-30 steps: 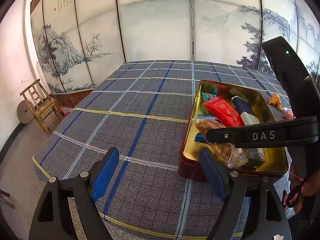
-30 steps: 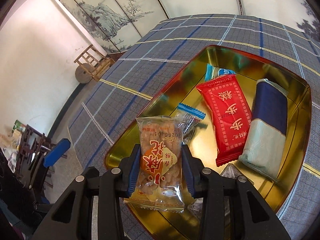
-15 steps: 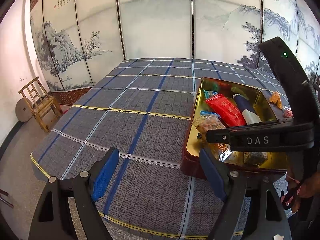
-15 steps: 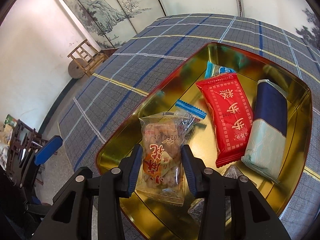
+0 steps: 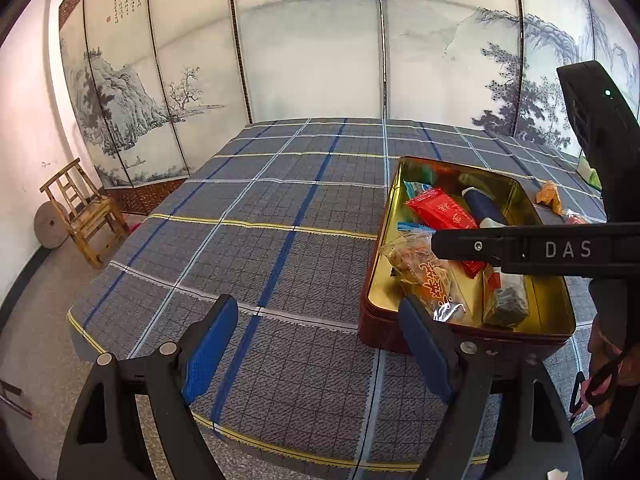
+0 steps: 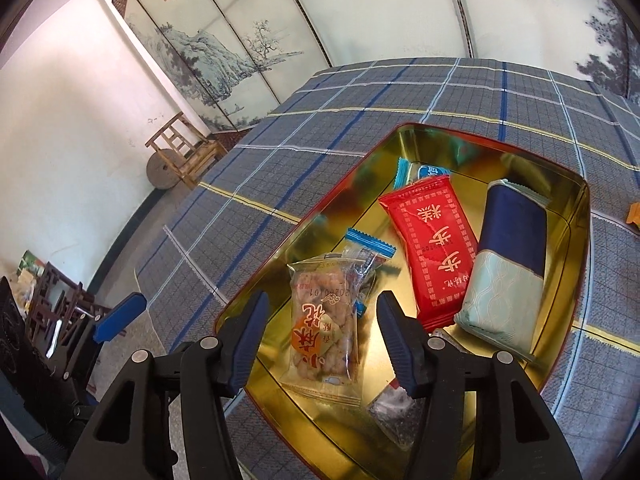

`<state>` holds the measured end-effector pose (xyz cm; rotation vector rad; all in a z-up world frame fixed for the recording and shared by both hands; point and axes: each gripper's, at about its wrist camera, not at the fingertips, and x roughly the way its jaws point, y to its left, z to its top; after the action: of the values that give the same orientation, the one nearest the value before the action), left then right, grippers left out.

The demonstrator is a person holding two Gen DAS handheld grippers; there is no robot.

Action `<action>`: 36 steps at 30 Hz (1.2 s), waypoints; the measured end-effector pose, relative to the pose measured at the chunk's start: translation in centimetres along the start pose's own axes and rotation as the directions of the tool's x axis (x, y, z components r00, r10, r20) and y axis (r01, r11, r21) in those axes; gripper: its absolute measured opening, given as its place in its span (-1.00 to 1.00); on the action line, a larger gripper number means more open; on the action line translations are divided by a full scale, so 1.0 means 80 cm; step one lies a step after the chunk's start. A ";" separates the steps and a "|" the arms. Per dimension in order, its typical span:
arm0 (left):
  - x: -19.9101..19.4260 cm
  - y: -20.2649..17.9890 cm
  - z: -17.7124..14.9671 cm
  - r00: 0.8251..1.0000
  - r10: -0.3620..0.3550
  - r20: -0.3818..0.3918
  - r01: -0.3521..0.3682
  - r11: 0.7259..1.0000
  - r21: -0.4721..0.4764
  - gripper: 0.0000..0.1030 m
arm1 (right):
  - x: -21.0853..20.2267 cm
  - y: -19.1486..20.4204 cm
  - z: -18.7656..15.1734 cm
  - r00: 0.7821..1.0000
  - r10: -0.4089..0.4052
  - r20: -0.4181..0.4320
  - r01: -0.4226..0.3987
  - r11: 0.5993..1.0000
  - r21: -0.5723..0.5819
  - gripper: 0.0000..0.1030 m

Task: Organize snacks
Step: 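Lift the open right tool away from the tin, then grasp the pink wrapped packet with the left tool while the right tool grasps the yellow packet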

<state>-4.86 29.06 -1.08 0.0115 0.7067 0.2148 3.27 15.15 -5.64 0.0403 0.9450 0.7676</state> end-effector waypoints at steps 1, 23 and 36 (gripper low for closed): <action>-0.002 -0.002 0.000 1.000 0.002 0.002 -0.002 1.000 0.004 0.55 | -0.004 0.000 -0.002 1.000 0.001 0.005 -0.001 1.000 -0.003 0.16; -0.059 -0.084 0.015 0.997 0.009 0.072 -0.020 0.988 0.154 0.82 | -0.157 -0.064 -0.072 0.973 -0.069 0.219 0.071 0.997 -0.001 0.51; -0.067 -0.201 0.021 0.997 -0.074 0.034 0.058 0.936 0.347 0.87 | -0.300 -0.264 -0.150 0.885 -0.331 0.327 0.219 0.916 0.335 0.58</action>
<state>-4.66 12.40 2.31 0.3281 0.6899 0.0230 -1.81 -18.56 -3.19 0.2944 0.6645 0.3288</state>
